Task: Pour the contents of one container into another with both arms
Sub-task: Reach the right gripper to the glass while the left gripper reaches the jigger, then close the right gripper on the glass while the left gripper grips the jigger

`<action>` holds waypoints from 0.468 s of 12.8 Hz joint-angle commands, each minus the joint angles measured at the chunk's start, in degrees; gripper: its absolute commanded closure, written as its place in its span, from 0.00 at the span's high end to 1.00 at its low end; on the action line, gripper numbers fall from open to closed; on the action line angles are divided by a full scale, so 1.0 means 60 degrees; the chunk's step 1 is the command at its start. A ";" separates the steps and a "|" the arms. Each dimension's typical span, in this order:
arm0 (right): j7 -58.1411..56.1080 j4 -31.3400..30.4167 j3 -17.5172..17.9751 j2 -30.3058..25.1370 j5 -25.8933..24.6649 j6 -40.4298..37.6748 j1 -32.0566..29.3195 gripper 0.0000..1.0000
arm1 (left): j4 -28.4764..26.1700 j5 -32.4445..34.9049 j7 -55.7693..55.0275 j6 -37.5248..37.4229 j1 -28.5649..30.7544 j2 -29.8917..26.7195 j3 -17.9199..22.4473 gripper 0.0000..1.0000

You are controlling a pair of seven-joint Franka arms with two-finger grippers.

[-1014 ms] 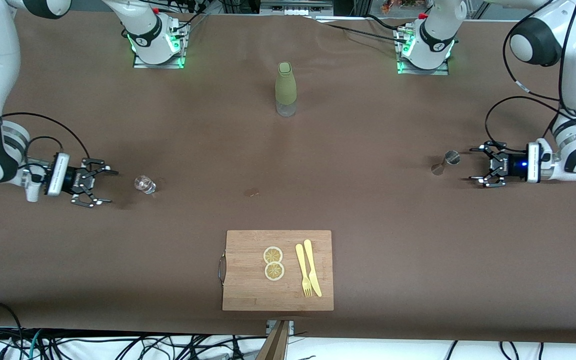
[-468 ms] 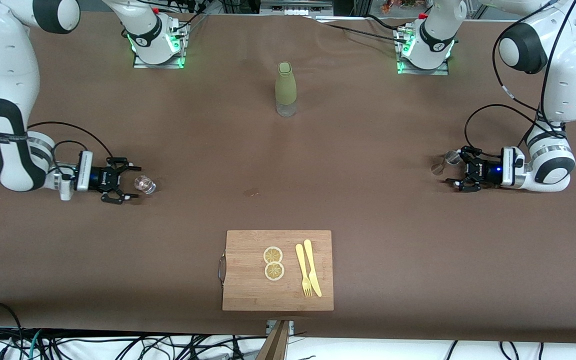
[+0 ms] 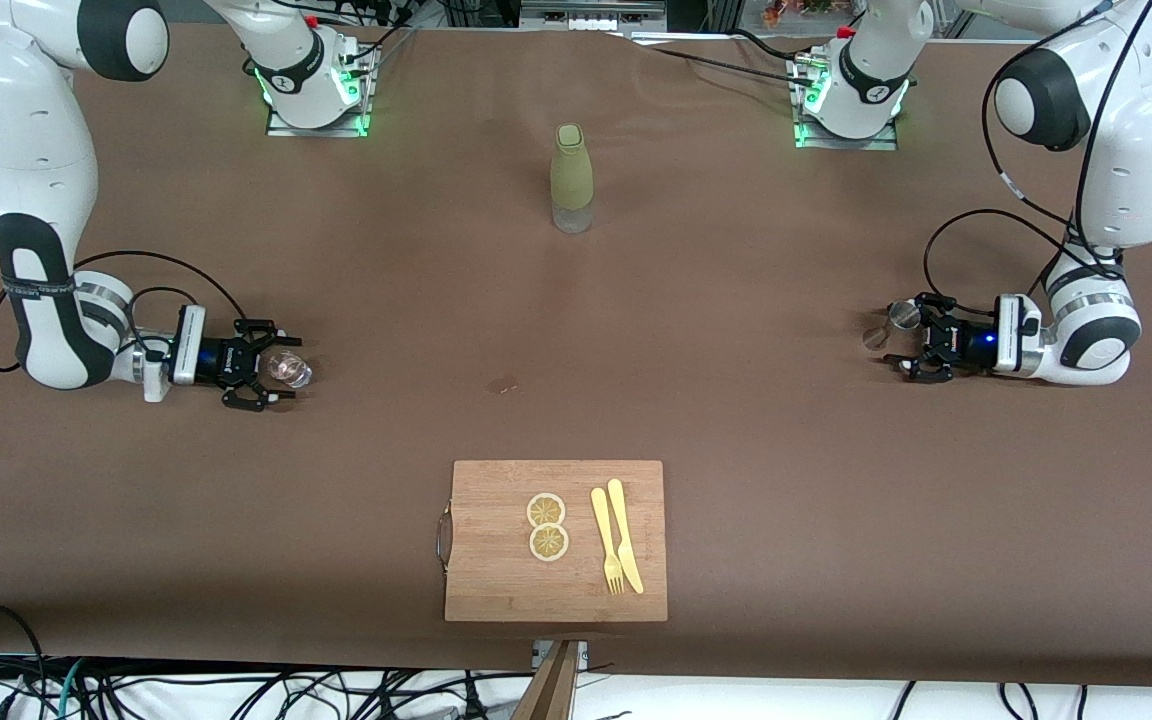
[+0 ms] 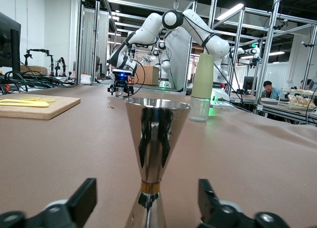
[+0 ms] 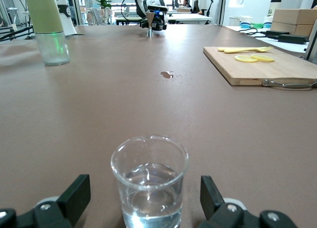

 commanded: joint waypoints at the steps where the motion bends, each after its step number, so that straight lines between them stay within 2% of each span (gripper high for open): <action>1: -0.0212 0.0144 0.0045 0.0187 0.0220 -0.0132 -0.0059 0.94 | -0.0120 -0.0180 0.1154 -0.0157 -0.0075 0.0052 0.0102 0.73; 2: -0.0197 0.0144 0.0045 0.0201 0.0235 -0.0074 -0.0045 0.88 | -0.0120 -0.0151 0.1140 -0.0201 -0.0075 0.0038 0.0116 0.73; 3: -0.0197 0.0144 0.0045 0.0201 0.0235 -0.0044 -0.0044 0.79 | -0.0120 -0.0121 0.1154 -0.0303 -0.0075 0.0023 0.0131 0.73; 4: -0.0197 0.0144 0.0045 0.0187 0.0235 -0.0044 -0.0044 0.64 | -0.0120 -0.0107 0.1140 -0.0348 -0.0075 0.0023 0.0146 0.73; 6: -0.0197 0.0144 0.0045 0.0201 0.0235 -0.0044 -0.0044 0.48 | -0.0120 -0.0092 0.1154 -0.0392 -0.0075 0.0023 0.0161 0.72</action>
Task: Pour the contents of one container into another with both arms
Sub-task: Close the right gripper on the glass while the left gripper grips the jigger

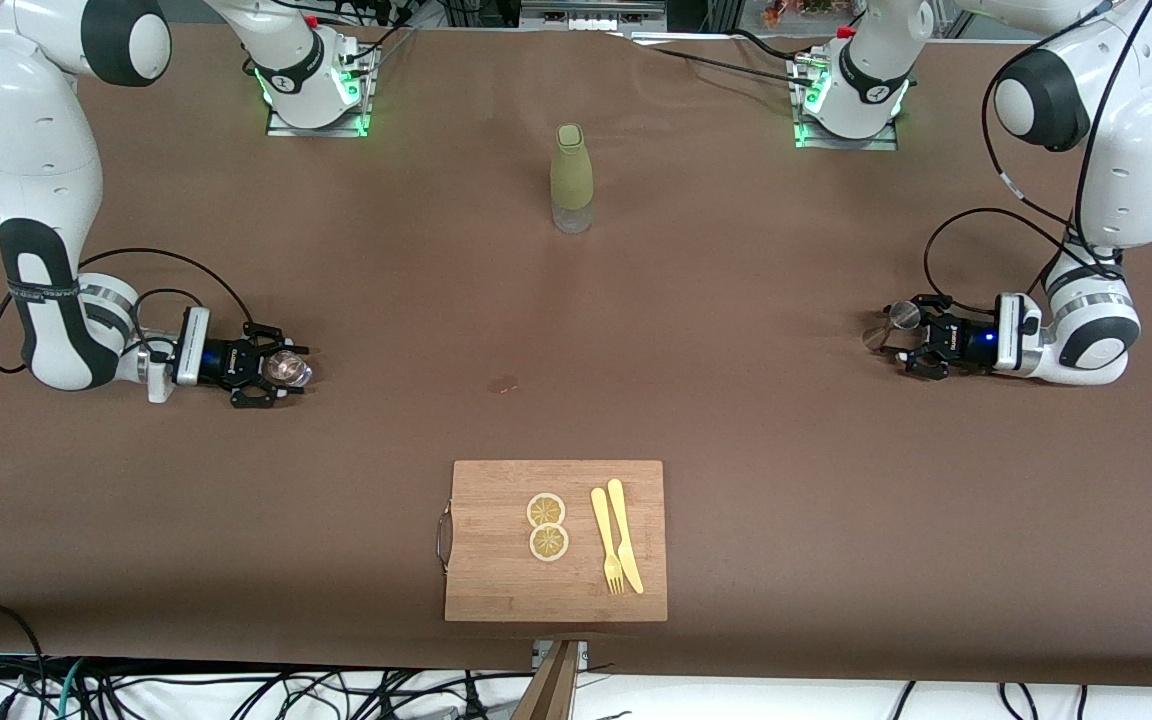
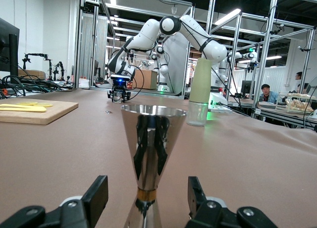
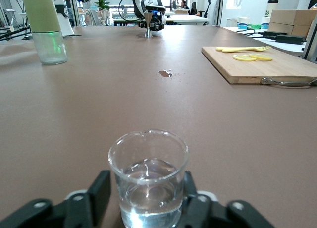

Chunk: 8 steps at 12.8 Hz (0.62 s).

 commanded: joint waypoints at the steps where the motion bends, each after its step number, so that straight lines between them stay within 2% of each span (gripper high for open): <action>1: -0.0155 0.0109 0.0040 0.0113 0.0150 -0.0049 -0.0030 0.46 | -0.0120 -0.0092 0.1131 -0.0232 -0.0076 0.0020 0.0157 0.69; 3: -0.0155 0.0109 0.0040 0.0098 0.0164 -0.0049 -0.0029 0.42 | -0.0120 -0.0063 0.1131 -0.0247 -0.0061 0.0020 0.0172 0.65; 6: -0.0111 0.0109 0.0040 0.0098 0.0179 -0.0049 -0.0029 0.42 | -0.0120 -0.0062 0.1145 -0.0262 -0.0076 0.0020 0.0274 0.38; 8: -0.0097 0.0109 0.0040 0.0083 0.0179 -0.0049 -0.0029 0.42 | -0.0120 -0.0062 0.1145 -0.0262 -0.0061 0.0020 0.0289 0.14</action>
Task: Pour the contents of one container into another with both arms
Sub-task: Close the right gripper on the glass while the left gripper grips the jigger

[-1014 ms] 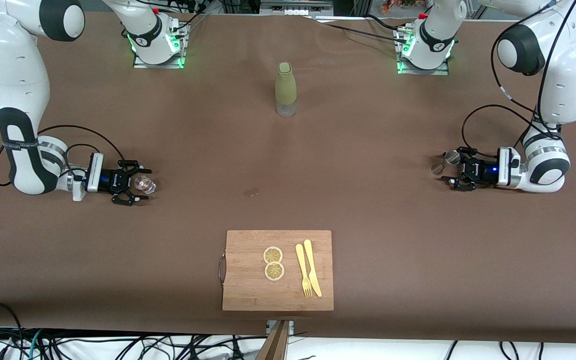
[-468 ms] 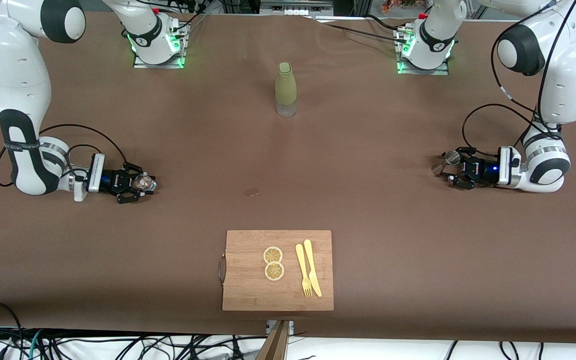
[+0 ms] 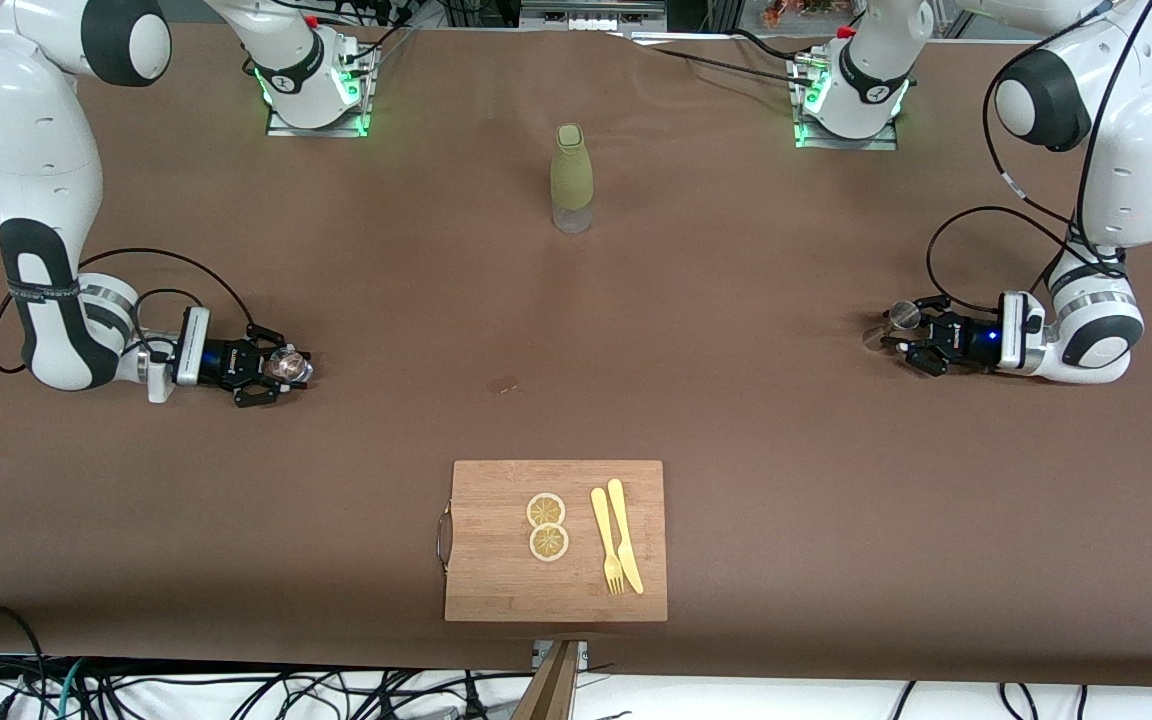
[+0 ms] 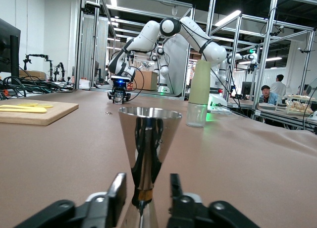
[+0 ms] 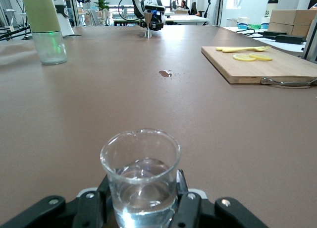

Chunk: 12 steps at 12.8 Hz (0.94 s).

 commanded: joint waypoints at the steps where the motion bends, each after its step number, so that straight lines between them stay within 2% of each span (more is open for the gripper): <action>1: 0.0005 0.0107 0.0040 -0.0021 0.0177 -0.0080 -0.0030 0.42 | -0.0120 -0.0062 0.1135 -0.0142 -0.0071 0.0020 0.0164 0.07; 2: 0.0296 0.0093 0.0040 -0.0152 0.0163 -0.0066 -0.0030 0.42 | -0.0106 -0.0062 0.1135 -0.0128 -0.0071 0.0020 0.0164 0.00; 6: 0.1131 0.0049 0.0069 -0.0547 0.0163 -0.0066 -0.0030 0.42 | -0.0120 -0.0165 0.1135 -0.0040 -0.0100 0.0049 0.0135 0.00; 12: 0.3209 -0.0580 0.0450 -0.2377 -0.0393 0.0607 0.0014 0.42 | -0.0061 -0.0383 0.0975 -0.0010 -0.0465 -0.0009 0.0004 0.00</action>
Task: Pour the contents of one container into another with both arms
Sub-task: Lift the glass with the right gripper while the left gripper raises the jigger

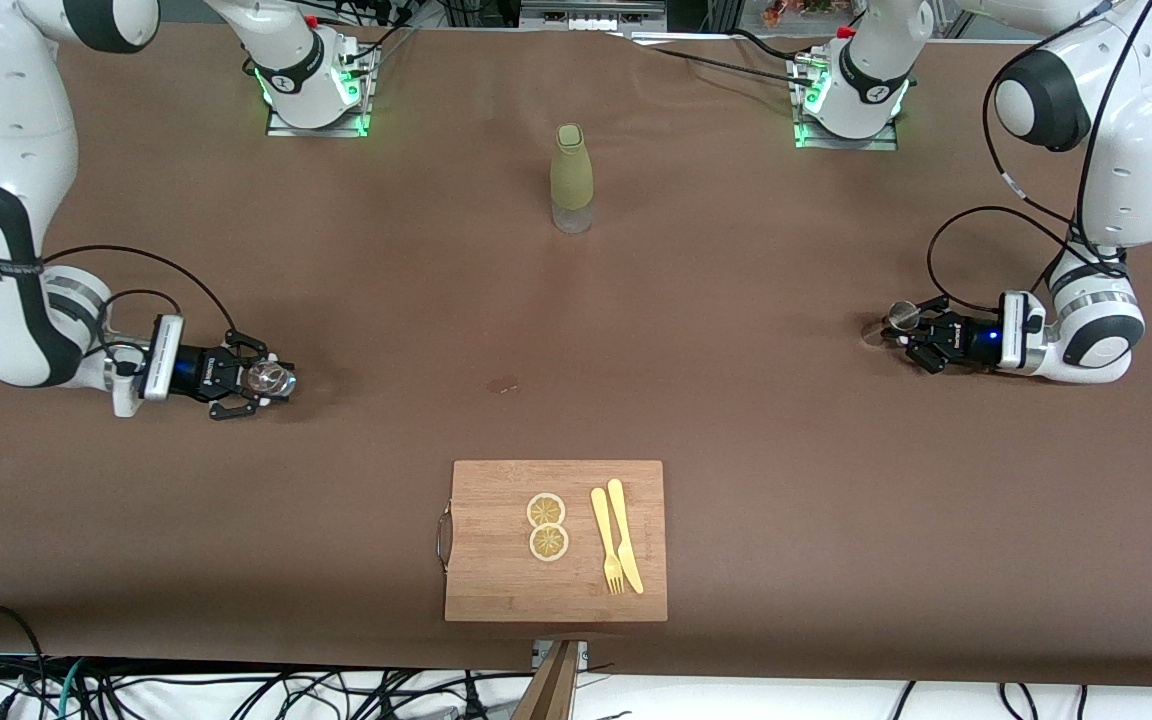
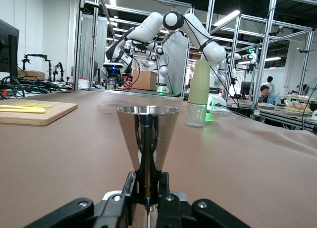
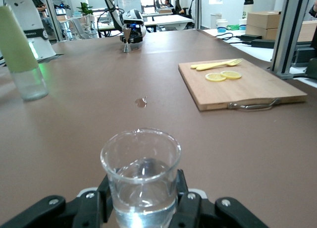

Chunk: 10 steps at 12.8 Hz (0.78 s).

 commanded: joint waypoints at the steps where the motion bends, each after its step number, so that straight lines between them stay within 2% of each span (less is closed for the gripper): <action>1: 0.1121 -0.0731 0.0387 -0.1263 -0.0428 0.0637 0.0042 0.42 | -0.0083 -0.0699 0.0793 -0.0019 -0.0585 -0.0056 -0.0169 0.00; 5: 0.2615 -0.0966 0.1047 -0.2217 -0.0648 0.1166 0.0043 0.42 | -0.0054 -0.2399 0.0163 0.0389 -0.1682 -0.0159 -0.1107 0.00; 10: 0.4211 -0.1112 0.1794 -0.3403 -0.1277 0.2513 0.0203 0.42 | 0.0005 -0.3219 -0.1564 0.2774 -0.2490 -0.0818 -0.2615 0.00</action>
